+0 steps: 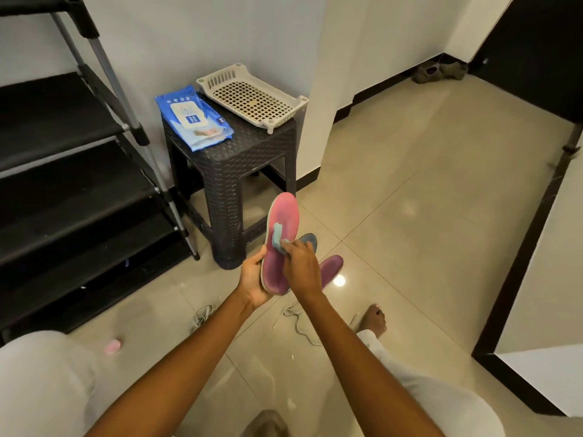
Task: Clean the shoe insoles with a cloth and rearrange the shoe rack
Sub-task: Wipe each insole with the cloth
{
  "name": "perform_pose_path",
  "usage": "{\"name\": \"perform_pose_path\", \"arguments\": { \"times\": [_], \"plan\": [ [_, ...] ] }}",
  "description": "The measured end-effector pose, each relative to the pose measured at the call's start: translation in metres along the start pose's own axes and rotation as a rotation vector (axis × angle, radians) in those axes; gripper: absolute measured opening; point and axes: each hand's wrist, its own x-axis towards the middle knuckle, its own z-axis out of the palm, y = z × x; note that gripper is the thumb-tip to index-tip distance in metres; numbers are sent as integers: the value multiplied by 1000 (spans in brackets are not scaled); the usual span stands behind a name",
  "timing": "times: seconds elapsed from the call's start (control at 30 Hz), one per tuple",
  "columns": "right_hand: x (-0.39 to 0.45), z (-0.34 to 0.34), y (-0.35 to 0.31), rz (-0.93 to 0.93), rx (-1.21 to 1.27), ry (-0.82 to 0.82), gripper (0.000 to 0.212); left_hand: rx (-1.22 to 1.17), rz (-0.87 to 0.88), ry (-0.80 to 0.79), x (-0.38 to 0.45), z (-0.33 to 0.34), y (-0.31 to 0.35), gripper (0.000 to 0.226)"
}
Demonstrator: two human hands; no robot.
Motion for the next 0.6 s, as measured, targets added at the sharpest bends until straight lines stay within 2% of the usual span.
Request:
{"name": "perform_pose_path", "arguments": {
  "times": [0.13, 0.27, 0.3, 0.4, 0.43, 0.53, 0.6],
  "plan": [
    [-22, 11, 10, -136, -33, 72, 26, -23, 20, 12, 12, 3, 7, 47],
    [-25, -5, 14, -245, 30, -34, 31, -44, 8, 4, 13, 1, -3, 50],
    [-20, -9, 12, -228, 46, -18, 30, -37, 5, -7, 12, 3, -4, 48],
    [4, -20, 13, 3, 119, 118, 21, -37, 23, -10, 13, 9, -7, 37],
    [9, -21, 15, 61, 96, 106, 24, -33, 15, -13, 14, 12, -8, 36],
    [1, -6, 15, 7, -28, -30, 29, -62, -3, -10, 16, 19, -6, 45],
    [-17, 6, 11, 2, 35, -52, 27, -90, 9, 21, 20, 21, -3, 54]
  ]
}}
